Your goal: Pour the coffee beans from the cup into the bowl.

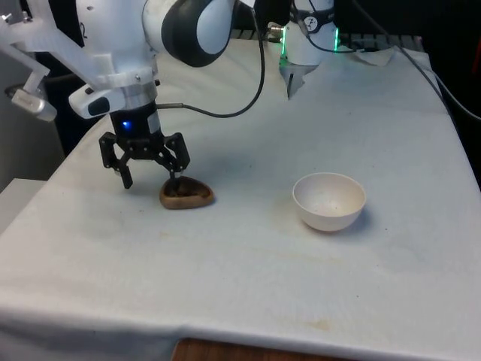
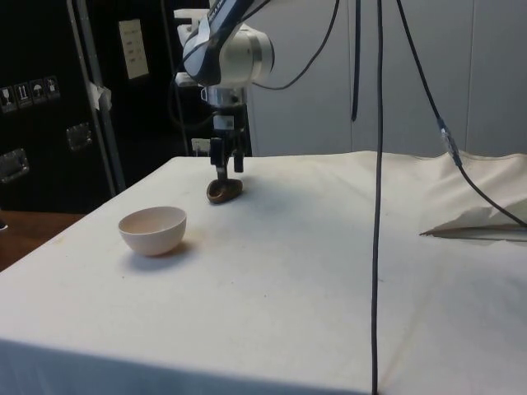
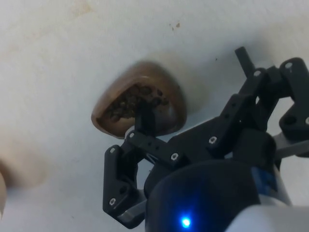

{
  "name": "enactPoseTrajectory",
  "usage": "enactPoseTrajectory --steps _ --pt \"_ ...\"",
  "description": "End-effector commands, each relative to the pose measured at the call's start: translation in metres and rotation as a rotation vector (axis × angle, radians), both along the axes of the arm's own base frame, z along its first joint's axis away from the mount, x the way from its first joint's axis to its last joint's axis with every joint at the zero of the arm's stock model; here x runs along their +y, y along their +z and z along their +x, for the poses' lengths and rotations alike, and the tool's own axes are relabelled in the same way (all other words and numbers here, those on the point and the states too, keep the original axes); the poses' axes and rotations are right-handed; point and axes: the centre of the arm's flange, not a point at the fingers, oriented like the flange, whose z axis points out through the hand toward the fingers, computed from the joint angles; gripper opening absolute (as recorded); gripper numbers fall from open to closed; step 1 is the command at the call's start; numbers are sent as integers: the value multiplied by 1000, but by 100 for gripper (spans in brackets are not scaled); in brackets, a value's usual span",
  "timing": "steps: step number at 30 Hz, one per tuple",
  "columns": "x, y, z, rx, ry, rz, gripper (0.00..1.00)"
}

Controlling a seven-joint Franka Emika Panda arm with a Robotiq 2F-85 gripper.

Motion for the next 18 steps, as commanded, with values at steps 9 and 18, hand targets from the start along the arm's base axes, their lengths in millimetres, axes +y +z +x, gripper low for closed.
enactPoseTrajectory --steps 9,18 --pt "-5 -3 -1 -2 -2 28 100" --pt "-8 -3 -3 -9 -2 57 100"
